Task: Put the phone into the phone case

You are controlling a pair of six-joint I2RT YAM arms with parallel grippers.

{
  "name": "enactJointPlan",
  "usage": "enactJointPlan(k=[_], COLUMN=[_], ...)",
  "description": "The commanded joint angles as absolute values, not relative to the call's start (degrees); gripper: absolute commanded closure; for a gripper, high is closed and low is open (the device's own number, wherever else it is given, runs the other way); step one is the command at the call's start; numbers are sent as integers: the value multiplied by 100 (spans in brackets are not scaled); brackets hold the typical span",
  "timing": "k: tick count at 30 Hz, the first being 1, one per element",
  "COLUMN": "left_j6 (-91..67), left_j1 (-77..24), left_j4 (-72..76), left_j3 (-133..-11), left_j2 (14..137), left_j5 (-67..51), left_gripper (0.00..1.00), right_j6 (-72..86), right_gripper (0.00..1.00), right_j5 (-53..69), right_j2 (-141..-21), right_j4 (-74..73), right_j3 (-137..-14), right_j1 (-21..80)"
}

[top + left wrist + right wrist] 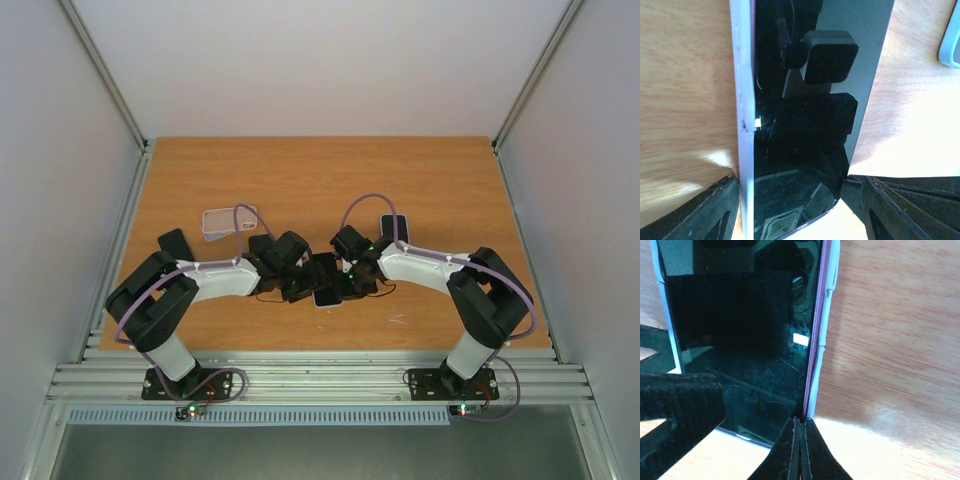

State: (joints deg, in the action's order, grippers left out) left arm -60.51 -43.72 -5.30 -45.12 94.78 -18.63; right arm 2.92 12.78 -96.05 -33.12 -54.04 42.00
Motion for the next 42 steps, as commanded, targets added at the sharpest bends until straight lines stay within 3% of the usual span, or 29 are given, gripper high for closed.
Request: enactJointPlan(k=[1,11,20,31,42], left_j6=[-6268,-6265,-5648,-4850,-4419], left_j1=[-4344,-3873,-3760,-3606,-3568], left_j4=[-448,-650,-1342,-2086,-2574], left_j3=[-4228,-3941,-4681,-5851,-6488], left_j2=[9253,8775,8947,9872,10529], left_j5=[-1696,-1589,-1497,-1451,-1361], left_gripper=[31,28,28,32,36], right_j6=[229,-289,-1064,-1393,-1439], right_gripper=[99,88,81,81,85], right_j5=[187,-345,887,2647,3042], right_j2=[-10399,-10548,-9373,-10164,-11004], right_j4=[-3436,-3612,-3619,-3281,-3151], right_j3=[-5358,-5796,-6274,-7001,-7347], right_j1=[4516,4648,4104,2914,2594])
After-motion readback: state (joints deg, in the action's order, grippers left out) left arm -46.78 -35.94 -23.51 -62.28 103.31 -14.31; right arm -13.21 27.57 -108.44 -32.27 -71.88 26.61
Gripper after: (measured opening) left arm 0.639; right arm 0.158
